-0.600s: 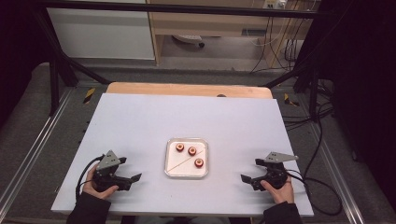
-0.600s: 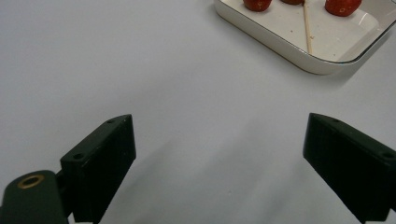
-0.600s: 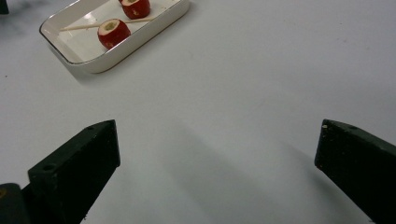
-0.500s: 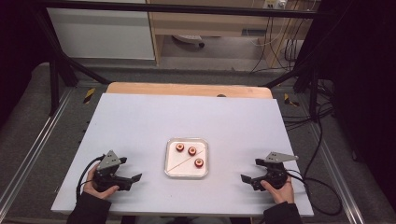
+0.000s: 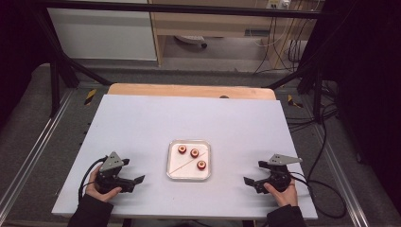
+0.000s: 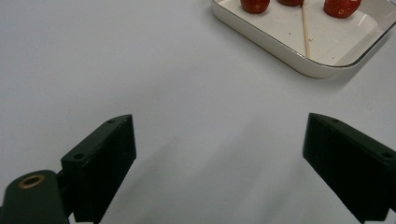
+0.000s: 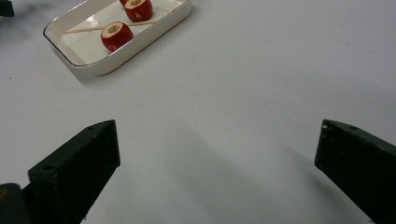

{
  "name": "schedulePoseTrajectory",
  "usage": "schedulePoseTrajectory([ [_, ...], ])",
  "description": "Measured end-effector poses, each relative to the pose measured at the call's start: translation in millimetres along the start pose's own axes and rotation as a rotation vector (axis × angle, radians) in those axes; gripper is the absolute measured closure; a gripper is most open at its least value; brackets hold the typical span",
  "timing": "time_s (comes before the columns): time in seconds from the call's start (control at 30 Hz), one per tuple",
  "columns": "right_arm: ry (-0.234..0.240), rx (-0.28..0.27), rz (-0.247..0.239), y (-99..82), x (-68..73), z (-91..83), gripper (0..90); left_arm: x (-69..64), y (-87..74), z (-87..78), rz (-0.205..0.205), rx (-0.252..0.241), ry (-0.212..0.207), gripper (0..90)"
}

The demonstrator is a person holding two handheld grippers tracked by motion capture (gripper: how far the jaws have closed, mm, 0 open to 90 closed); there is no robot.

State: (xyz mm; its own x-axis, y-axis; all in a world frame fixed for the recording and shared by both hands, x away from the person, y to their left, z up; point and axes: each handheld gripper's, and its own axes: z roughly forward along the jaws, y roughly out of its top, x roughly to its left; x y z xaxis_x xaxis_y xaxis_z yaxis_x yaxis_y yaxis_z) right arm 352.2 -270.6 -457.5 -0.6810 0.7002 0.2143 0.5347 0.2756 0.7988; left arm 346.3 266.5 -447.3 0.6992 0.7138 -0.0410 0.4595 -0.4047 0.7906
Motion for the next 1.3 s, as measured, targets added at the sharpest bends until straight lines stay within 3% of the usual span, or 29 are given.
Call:
schedulePoseTrajectory([
  [0.73,0.000,-0.002,-0.006,0.4,0.5,-0.9,0.6,-7.7,4.5,5.3,0.014,0.014,-0.006,9.8],
  [1.3,-0.001,-0.001,-0.009,1.2,1.0,-1.0,0.6,-17.4,22.3,3.3,0.047,0.019,-0.005,9.9],
])
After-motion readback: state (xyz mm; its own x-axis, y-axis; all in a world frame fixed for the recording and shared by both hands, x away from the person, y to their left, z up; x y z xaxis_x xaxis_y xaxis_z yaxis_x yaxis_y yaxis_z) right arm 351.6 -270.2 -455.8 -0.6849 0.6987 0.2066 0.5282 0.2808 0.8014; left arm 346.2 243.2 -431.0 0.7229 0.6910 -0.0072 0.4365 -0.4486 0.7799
